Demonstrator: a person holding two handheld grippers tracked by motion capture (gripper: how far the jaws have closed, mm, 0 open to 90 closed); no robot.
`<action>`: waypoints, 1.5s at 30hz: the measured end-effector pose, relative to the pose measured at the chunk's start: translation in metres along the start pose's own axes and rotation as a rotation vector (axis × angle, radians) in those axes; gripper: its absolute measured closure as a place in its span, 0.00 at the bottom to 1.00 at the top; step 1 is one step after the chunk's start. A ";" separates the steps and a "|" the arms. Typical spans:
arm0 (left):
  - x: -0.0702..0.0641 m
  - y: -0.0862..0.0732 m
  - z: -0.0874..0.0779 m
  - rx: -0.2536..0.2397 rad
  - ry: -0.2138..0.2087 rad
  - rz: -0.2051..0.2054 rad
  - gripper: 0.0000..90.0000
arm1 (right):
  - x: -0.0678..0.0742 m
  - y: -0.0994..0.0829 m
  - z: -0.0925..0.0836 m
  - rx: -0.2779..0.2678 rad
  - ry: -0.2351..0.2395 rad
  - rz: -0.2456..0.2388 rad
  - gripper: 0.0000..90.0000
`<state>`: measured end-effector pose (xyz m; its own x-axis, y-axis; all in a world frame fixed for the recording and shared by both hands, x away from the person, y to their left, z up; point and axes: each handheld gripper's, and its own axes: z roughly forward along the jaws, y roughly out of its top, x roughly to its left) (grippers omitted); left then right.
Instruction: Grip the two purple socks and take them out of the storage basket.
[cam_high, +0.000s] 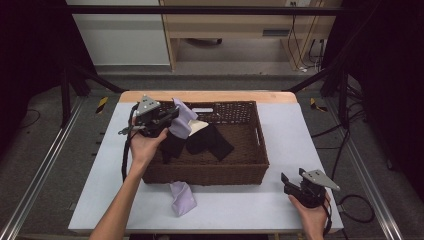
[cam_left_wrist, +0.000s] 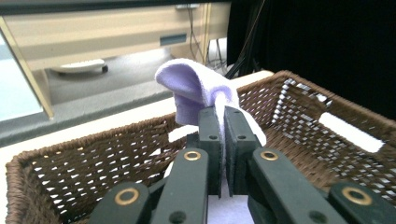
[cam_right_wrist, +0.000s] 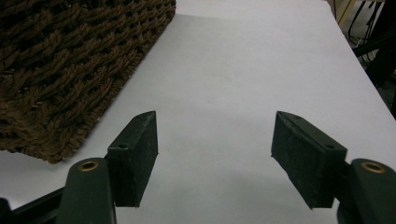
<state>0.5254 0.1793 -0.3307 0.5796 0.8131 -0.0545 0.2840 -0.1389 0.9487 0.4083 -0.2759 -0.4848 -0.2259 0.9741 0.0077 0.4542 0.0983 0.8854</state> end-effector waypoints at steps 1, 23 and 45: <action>-0.002 0.002 -0.007 -0.011 -0.010 0.001 0.96 | 0.000 0.000 0.000 0.002 0.000 0.001 0.35; -0.048 -0.004 -0.091 -0.121 -0.147 0.104 0.96 | 0.000 0.000 -0.001 0.001 -0.004 0.001 0.35; -0.069 -0.047 -0.127 -0.069 -0.193 0.152 0.96 | 0.000 0.000 -0.001 -0.006 -0.006 0.000 0.35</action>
<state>0.3744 0.2014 -0.3318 0.7486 0.6619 0.0379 0.1338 -0.2069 0.9692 0.4074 -0.2757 -0.4847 -0.2208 0.9753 0.0047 0.4493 0.0975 0.8880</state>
